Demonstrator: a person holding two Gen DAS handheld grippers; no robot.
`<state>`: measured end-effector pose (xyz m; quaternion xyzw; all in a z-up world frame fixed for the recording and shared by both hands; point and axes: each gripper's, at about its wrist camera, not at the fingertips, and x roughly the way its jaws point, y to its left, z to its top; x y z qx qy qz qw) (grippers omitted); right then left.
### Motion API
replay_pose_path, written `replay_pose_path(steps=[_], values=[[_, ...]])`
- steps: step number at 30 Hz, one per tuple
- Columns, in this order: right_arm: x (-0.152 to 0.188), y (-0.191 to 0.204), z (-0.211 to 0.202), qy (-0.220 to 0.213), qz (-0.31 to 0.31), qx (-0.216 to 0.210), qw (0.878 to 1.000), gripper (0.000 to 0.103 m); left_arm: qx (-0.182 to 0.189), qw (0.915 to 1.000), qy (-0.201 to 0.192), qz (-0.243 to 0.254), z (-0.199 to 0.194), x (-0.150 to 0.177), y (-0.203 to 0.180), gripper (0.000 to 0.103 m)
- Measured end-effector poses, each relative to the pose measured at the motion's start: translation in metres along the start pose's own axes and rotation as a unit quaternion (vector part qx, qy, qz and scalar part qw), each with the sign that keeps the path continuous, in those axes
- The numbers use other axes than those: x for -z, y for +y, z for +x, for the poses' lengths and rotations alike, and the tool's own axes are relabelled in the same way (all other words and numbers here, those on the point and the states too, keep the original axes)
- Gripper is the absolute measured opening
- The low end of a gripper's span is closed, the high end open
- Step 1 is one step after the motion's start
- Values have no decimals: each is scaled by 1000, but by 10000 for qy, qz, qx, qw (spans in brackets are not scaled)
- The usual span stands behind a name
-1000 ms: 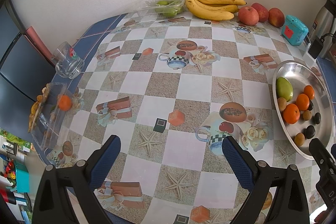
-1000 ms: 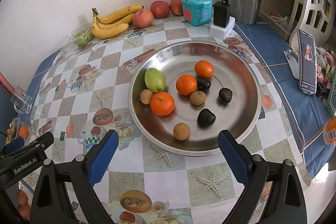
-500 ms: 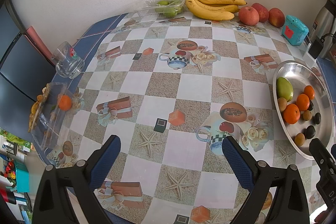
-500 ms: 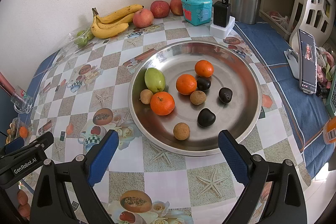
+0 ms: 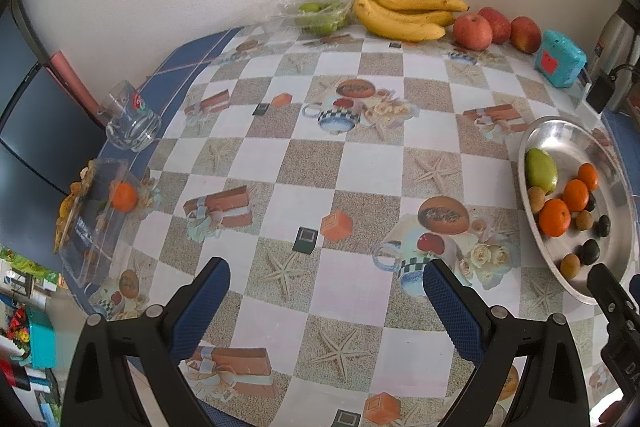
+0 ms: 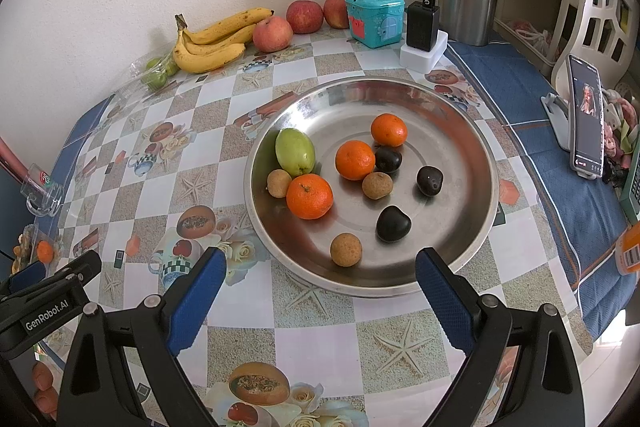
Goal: Organize fruits
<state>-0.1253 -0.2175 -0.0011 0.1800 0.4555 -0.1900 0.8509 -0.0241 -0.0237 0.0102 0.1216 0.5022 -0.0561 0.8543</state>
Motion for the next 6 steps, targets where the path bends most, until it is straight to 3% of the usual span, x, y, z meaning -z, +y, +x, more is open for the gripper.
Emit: replay_pose_path(steps=[6], values=[[0, 0, 0, 2, 1, -1, 10000, 96, 8, 9999, -170, -1, -5, 0, 3, 99]])
